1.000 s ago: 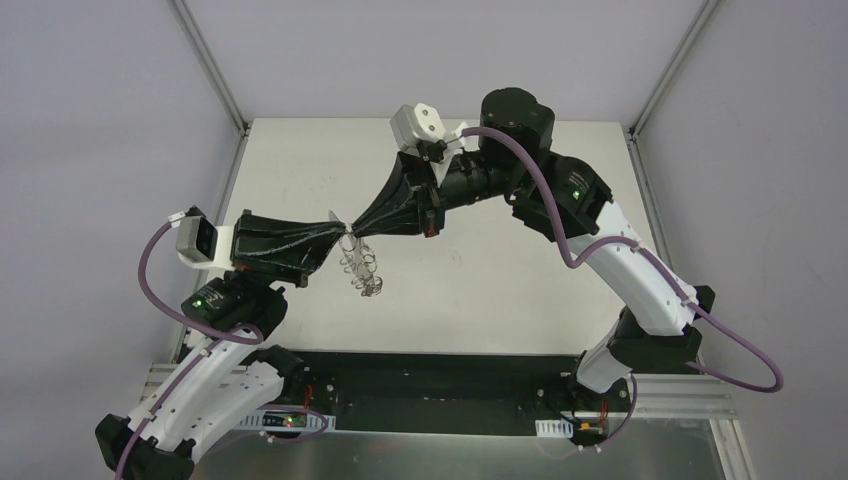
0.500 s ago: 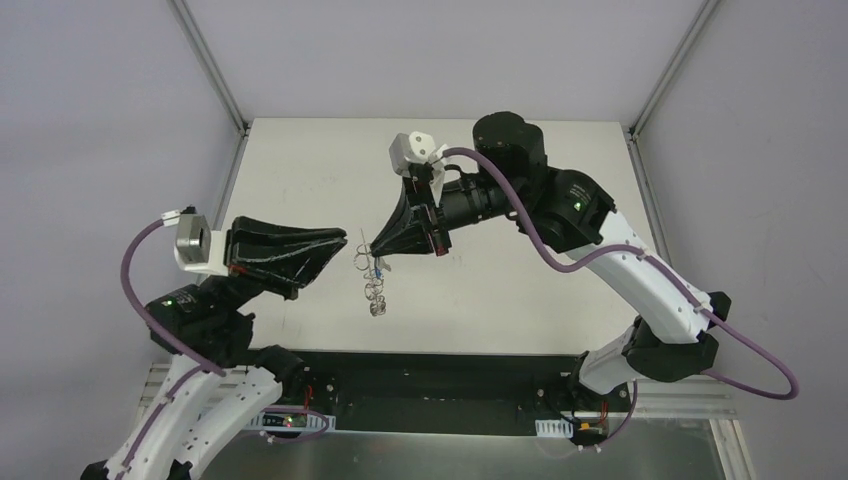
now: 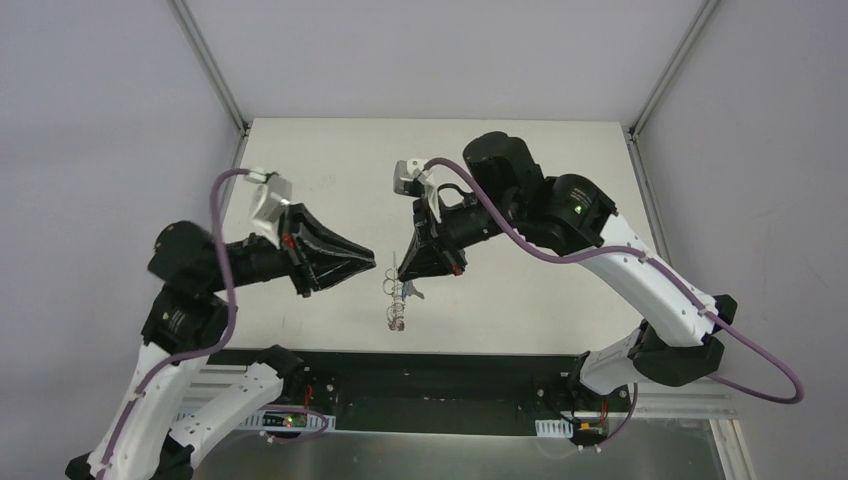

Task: Put the keys on the keyring

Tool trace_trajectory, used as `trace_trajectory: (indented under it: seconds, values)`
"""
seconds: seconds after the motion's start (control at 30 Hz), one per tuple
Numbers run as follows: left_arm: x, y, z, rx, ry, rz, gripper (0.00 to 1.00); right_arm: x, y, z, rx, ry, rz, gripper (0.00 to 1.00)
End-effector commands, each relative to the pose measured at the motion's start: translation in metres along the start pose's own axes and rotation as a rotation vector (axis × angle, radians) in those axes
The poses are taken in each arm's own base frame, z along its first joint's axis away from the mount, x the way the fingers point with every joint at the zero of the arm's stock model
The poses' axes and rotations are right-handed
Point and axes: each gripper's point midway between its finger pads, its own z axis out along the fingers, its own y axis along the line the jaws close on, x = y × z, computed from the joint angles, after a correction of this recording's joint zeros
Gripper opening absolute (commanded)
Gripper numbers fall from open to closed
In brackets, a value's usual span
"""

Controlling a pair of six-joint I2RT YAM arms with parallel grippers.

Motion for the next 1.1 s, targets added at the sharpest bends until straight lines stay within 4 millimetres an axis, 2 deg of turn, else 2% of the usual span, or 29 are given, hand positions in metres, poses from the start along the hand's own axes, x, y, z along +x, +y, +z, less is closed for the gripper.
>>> trace_trajectory:
  seconds: [0.0, 0.2, 0.37, 0.7, 1.07]
  values:
    - [0.042, 0.005, 0.006, 0.061, 0.211, -0.153, 0.18, 0.015, 0.012, -0.010, -0.014, 0.059, 0.095, 0.00]
    - [0.058, 0.006, 0.011, 0.117, 0.288, -0.226, 0.26, 0.047, 0.018, -0.009, -0.039, 0.134, 0.181, 0.00]
    - [0.065, 0.000, 0.013, 0.193, 0.351, -0.305, 0.27, 0.060, 0.015, 0.000, -0.053, 0.170, 0.247, 0.00]
    - [0.095, 0.007, 0.009, 0.206, 0.431, -0.422, 0.27, 0.044, 0.012, 0.013, -0.153, 0.103, 0.339, 0.00]
    - [0.099, 0.007, 0.007, 0.213, 0.432, -0.407, 0.28, 0.031, 0.006, 0.022, -0.185, 0.080, 0.377, 0.00]
